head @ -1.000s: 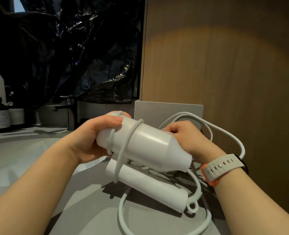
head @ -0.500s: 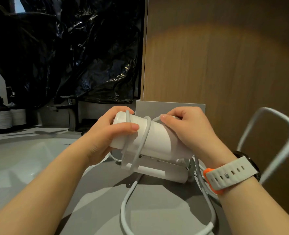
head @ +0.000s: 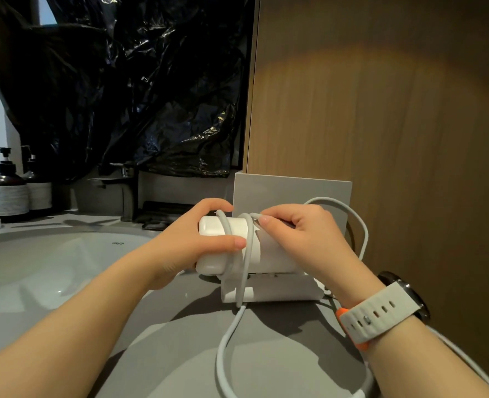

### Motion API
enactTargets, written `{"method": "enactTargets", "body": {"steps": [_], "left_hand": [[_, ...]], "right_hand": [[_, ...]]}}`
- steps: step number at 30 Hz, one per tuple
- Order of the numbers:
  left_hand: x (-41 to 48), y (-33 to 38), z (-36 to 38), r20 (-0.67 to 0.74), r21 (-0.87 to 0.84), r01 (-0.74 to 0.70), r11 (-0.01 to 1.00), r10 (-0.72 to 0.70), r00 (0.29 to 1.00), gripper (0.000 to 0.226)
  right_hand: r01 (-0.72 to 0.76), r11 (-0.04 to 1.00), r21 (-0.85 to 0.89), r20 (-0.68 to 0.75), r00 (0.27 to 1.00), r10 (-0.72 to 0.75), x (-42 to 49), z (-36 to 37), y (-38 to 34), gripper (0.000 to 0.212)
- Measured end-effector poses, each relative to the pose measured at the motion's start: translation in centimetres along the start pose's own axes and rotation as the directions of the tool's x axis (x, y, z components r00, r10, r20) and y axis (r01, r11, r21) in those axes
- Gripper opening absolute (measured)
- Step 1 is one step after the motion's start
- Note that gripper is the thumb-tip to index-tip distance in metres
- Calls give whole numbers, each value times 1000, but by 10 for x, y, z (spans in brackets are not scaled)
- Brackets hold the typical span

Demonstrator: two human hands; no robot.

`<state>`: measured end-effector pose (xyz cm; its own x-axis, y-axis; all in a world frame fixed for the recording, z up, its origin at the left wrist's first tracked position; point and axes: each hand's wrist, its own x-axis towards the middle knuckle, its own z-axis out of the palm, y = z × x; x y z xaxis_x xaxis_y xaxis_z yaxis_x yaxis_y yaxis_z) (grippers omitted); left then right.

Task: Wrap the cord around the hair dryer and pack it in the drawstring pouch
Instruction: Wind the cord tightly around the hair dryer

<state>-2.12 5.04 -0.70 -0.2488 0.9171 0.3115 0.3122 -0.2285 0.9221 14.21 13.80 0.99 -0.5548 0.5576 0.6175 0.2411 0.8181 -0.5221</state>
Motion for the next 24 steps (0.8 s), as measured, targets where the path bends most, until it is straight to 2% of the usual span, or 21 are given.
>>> {"method": "enactTargets", "body": {"steps": [4, 8, 9, 11, 14, 16, 19, 24], "left_hand": [[-4, 2, 0, -8, -1, 39, 999, -39, 999, 60], [-5, -1, -1, -96, 105, 47, 993, -37, 995, 51], [-5, -4, -2, -129, 199, 10, 980, 16, 991, 53], [-3, -7, -4, -143, 465, -102, 880, 188, 972, 52], [-3, -9, -4, -21, 636, -280, 719, 379, 925, 44], [-3, -8, -4, 11, 638, -315, 702, 401, 916, 38], [-4, -6, -5, -20, 601, -277, 749, 360, 933, 37], [-5, -3, 0, -76, 613, -229, 756, 345, 936, 43]], "right_hand": [[39, 996, -78, 26, 999, -37, 0, 3, 2, 25], [74, 979, -189, 50, 997, -66, 2, 10, 1, 27], [77, 976, -205, 51, 996, -68, 3, 11, 1, 27], [80, 971, -225, 49, 996, -70, 3, 11, 1, 28], [106, 963, -247, 64, 994, -93, 1, 12, 0, 28], [120, 963, -242, 86, 991, -102, 0, 11, -1, 27], [121, 976, -179, 100, 990, -104, -1, 11, -2, 27], [125, 987, -99, 53, 991, -120, -3, 12, 1, 26]]}}
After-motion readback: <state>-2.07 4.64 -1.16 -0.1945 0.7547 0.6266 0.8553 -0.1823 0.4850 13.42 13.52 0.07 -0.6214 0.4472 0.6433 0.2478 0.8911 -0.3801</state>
